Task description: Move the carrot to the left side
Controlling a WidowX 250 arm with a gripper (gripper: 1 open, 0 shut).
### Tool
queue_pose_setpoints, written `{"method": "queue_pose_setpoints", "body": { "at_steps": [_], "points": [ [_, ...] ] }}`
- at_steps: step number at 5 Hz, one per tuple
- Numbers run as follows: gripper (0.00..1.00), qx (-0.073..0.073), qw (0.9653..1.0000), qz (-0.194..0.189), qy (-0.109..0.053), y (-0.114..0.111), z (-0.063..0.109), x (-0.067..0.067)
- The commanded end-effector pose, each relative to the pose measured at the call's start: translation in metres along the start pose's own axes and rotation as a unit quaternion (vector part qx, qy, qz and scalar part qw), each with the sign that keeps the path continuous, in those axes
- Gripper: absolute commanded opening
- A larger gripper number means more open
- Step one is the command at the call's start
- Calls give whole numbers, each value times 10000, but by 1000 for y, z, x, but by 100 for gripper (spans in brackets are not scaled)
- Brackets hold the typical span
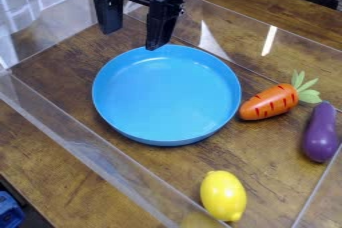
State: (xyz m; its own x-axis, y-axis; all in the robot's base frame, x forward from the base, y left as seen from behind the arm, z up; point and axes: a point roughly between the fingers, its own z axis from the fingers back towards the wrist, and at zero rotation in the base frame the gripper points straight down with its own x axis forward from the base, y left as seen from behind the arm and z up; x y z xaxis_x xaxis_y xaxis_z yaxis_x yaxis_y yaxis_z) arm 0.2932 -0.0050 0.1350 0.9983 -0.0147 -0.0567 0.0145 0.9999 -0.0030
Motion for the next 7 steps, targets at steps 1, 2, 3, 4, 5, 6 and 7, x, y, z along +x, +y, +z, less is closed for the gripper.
{"method": "queue_pose_setpoints", "body": {
  "at_steps": [1, 2, 3, 4, 5, 6, 7],
  "points": [
    [100, -11, 9999, -76, 66, -4, -4, -2],
    [100, -21, 9998, -153, 132, -8, -9, -5],
    [100, -38, 9998, -107, 183, -10, -17, 3],
    [100, -39, 9989, -450, 87, -25, -23, 23],
    [100, 13, 9943, -1062, -76, -61, -24, 36],
    [100, 60, 9847, -1729, -220, -97, -25, 47],
    [100, 107, 9715, -2345, -328, -118, -28, 63]
  ]
}}
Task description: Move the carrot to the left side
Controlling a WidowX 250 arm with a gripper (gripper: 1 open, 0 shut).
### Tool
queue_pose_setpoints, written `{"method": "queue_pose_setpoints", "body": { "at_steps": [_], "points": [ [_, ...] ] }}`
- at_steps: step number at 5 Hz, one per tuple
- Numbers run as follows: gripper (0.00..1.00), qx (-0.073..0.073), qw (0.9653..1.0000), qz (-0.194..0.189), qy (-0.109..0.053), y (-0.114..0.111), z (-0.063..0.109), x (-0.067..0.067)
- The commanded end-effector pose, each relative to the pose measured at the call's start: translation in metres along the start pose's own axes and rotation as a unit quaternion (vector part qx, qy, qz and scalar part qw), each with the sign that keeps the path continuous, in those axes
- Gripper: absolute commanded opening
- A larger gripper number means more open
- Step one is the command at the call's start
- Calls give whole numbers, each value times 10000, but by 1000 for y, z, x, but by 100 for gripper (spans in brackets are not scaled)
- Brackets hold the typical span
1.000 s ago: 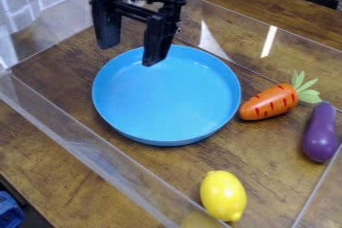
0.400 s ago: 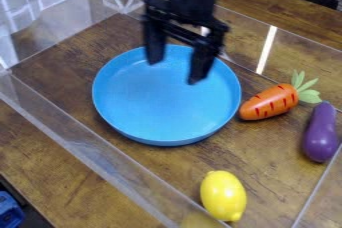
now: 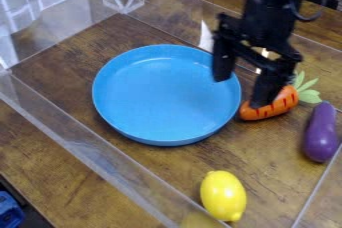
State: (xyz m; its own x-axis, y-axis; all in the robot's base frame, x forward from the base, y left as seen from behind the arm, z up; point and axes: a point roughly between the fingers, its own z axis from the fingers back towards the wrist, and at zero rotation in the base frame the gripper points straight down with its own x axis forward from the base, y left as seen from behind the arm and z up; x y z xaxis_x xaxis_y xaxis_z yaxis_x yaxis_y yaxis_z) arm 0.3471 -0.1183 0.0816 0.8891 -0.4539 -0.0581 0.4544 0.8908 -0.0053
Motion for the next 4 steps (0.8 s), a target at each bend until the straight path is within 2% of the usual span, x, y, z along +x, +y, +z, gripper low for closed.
{"method": "queue_pose_setpoints", "body": {
  "at_steps": [1, 2, 4],
  "points": [
    [100, 108, 9987, -257, -420, 4, 15, 21],
    [100, 116, 9987, -245, -421, 12, 9, 24],
    [100, 132, 9975, -579, -384, 21, -12, 26]
  ]
}}
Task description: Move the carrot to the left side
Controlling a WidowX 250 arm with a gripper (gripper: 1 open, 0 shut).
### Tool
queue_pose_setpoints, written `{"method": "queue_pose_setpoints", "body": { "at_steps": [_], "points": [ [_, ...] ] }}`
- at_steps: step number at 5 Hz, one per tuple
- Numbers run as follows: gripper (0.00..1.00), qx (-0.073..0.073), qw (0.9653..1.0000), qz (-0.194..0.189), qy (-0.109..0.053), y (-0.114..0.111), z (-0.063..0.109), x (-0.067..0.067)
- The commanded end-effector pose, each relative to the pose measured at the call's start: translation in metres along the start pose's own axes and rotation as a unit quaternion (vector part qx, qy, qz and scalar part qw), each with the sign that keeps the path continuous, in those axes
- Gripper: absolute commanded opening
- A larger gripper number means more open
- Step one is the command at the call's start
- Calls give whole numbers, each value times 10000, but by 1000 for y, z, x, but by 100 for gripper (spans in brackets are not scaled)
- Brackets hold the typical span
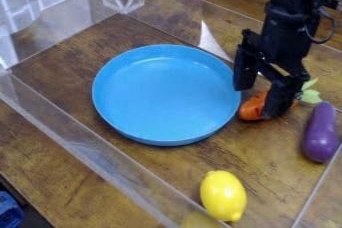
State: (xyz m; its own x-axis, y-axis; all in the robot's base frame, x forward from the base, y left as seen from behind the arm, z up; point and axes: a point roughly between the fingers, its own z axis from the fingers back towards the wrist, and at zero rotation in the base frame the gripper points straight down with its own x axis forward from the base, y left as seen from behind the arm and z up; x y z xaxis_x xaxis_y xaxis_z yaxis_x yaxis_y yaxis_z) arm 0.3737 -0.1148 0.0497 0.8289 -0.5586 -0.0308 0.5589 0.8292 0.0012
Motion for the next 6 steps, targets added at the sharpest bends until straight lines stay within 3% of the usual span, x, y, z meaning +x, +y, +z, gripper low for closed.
{"method": "queue_pose_setpoints", "body": {
  "at_steps": [1, 3, 4, 5, 6],
  "points": [
    [100, 99, 9997, 33, -232, 8, 6, 6],
    [100, 111, 9998, -29, -185, 10, -14, 15],
    [0, 111, 9997, -148, -148, 16, -9, 8],
    [0, 106, 9996, -222, -98, 20, 0, 0],
    [0, 138, 9998, 102, -58, 22, 23, 3]
  ]
}}
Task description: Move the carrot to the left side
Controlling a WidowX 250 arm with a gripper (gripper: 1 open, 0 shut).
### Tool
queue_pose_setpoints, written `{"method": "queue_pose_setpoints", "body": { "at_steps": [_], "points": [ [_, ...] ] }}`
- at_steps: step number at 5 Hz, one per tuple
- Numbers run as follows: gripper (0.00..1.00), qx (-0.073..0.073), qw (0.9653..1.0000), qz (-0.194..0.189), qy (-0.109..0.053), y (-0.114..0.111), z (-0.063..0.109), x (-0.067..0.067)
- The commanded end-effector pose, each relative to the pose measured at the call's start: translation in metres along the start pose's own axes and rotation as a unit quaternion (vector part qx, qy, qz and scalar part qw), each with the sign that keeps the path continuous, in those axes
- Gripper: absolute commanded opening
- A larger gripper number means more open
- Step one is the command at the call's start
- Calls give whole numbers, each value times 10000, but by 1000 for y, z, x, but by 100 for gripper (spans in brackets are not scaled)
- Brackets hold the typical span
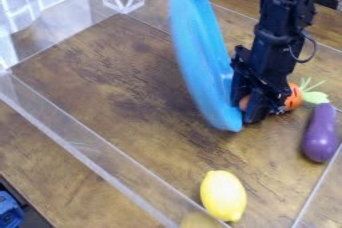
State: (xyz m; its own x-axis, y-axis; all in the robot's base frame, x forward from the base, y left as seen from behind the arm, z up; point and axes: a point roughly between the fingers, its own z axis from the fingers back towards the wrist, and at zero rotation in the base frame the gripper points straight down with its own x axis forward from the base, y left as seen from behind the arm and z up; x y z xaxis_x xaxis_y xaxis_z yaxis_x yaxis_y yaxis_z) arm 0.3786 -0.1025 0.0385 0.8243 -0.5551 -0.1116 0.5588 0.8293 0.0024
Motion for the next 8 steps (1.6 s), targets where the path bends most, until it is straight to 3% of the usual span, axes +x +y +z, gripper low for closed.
{"method": "queue_pose_setpoints", "body": {
  "at_steps": [1, 2, 3, 5, 6, 7, 8],
  "points": [
    [0, 140, 9985, 275, -451, 8, 44, 8],
    [0, 140, 9980, 414, -456, 11, 45, 7],
    [100, 130, 9977, 485, -449, 11, 42, 9],
    [100, 116, 9946, 890, -523, 12, 25, 43],
    [100, 88, 9943, 937, -506, 0, 18, 52],
    [0, 83, 9939, 972, -510, -11, 11, 59],
    [0, 81, 9934, 1022, -512, -10, 17, 53]
  ]
}}
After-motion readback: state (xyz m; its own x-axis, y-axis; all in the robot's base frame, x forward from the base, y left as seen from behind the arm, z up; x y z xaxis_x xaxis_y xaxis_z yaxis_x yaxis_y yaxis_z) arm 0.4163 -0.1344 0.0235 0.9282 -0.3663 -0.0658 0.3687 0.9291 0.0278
